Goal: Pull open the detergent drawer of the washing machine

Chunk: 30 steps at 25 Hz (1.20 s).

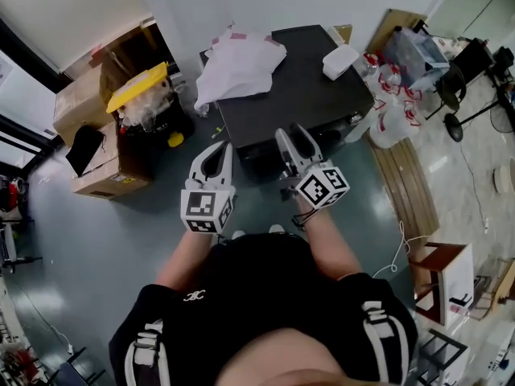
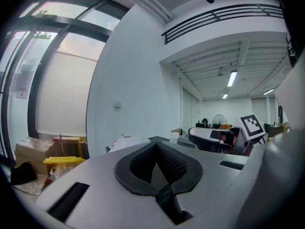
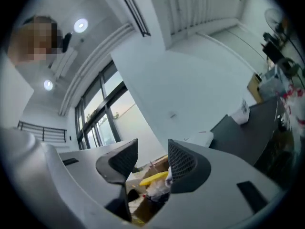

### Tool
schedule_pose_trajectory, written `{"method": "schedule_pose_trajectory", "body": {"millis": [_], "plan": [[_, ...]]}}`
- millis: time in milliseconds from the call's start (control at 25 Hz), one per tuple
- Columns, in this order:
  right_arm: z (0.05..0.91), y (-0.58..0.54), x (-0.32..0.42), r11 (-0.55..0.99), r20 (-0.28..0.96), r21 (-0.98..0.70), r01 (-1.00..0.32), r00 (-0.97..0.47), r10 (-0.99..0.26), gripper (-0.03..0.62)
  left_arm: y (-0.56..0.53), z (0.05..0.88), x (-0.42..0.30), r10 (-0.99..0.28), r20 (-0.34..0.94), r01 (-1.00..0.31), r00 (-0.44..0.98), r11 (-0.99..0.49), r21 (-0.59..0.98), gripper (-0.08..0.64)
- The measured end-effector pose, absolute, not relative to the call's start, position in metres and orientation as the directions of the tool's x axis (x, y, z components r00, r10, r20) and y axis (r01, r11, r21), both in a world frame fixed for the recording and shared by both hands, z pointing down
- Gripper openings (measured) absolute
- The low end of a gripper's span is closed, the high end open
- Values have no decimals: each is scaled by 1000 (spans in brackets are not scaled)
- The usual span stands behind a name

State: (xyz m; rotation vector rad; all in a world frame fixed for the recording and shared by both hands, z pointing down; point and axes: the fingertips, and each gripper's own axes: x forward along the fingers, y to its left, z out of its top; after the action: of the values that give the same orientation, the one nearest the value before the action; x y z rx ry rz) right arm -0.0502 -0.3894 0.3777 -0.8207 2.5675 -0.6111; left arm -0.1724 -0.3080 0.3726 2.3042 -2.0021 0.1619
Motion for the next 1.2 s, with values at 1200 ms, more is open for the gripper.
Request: {"method": "schedule_pose_trajectory", "body": {"millis": [1200], "plan": [[649, -394, -70, 645, 100, -671, -367, -906, -412, 176, -288, 491, -183, -938, 341, -996, -69, 81, 23, 2]]}}
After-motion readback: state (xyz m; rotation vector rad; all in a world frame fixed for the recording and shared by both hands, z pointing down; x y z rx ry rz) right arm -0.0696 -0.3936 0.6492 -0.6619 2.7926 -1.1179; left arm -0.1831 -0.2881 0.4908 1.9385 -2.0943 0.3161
